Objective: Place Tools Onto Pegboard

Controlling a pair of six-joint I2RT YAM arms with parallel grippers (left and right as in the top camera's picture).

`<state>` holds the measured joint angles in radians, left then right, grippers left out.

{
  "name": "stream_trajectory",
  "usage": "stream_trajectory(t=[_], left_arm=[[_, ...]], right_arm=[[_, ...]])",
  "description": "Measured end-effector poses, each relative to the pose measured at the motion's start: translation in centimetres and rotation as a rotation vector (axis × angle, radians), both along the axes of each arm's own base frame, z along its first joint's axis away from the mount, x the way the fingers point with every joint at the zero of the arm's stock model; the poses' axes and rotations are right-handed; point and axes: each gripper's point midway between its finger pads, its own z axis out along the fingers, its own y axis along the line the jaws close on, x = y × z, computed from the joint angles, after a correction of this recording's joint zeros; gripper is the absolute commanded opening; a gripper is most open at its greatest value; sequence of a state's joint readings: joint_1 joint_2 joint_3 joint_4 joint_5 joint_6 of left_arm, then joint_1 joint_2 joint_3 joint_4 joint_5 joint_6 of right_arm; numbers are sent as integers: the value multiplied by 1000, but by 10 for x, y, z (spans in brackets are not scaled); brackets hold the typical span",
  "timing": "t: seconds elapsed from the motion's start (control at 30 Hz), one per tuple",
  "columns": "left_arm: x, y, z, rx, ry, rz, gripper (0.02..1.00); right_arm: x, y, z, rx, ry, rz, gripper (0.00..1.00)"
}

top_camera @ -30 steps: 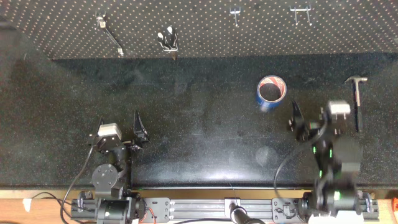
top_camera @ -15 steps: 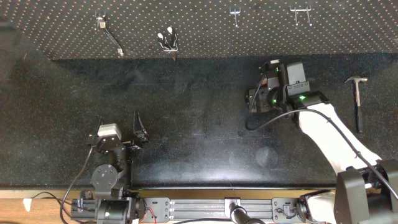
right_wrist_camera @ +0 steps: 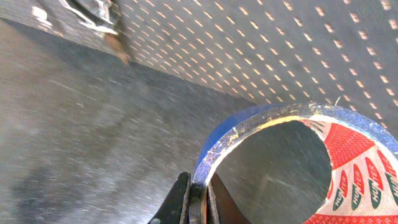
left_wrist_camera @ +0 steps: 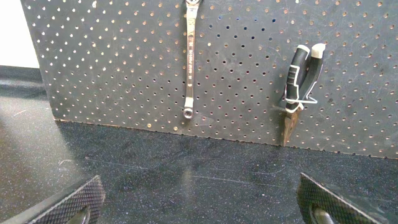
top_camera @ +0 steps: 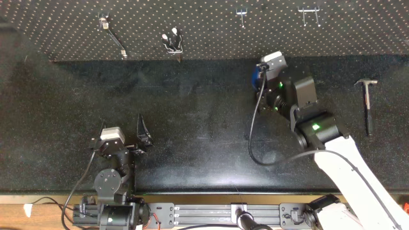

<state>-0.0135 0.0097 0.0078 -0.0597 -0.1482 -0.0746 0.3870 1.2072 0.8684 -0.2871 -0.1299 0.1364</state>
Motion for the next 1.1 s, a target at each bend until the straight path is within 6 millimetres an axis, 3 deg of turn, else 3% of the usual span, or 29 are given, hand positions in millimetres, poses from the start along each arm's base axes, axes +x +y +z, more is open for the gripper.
stream_trajectory(t=[0.03, 0.13, 0.17, 0.27, 0.4, 0.57, 0.7, 0.77, 0.9, 1.1], left_arm=[[0, 0, 0, 0, 0, 0, 996], [0, 0, 0, 0, 0, 0, 996], [0, 0, 0, 0, 0, 0, 996], [0, 0, 0, 0, 1, 0, 996], [0, 0, 0, 0, 0, 0, 996], [0, 0, 0, 0, 0, 0, 996], [0, 0, 0, 0, 0, 0, 996], [0, 0, 0, 0, 0, 0, 996], [0, 0, 0, 0, 0, 0, 996], [0, 0, 0, 0, 0, 0, 996]], right_arm=[[5, 13, 23, 48, -91, 21, 73], [18, 24, 56, 100, -237, 14, 73], [31, 26, 64, 92, -308, 5, 73], [51, 32, 59, 45, -379, 21, 73], [52, 38, 67, 12, -443, 58, 73], [45, 35, 61, -14, -409, 63, 73], [27, 26, 96, -1, -477, 64, 73], [25, 36, 91, -15, -477, 95, 73], [41, 53, 66, -65, -476, 135, 73], [64, 63, 55, -98, -545, 139, 73]])
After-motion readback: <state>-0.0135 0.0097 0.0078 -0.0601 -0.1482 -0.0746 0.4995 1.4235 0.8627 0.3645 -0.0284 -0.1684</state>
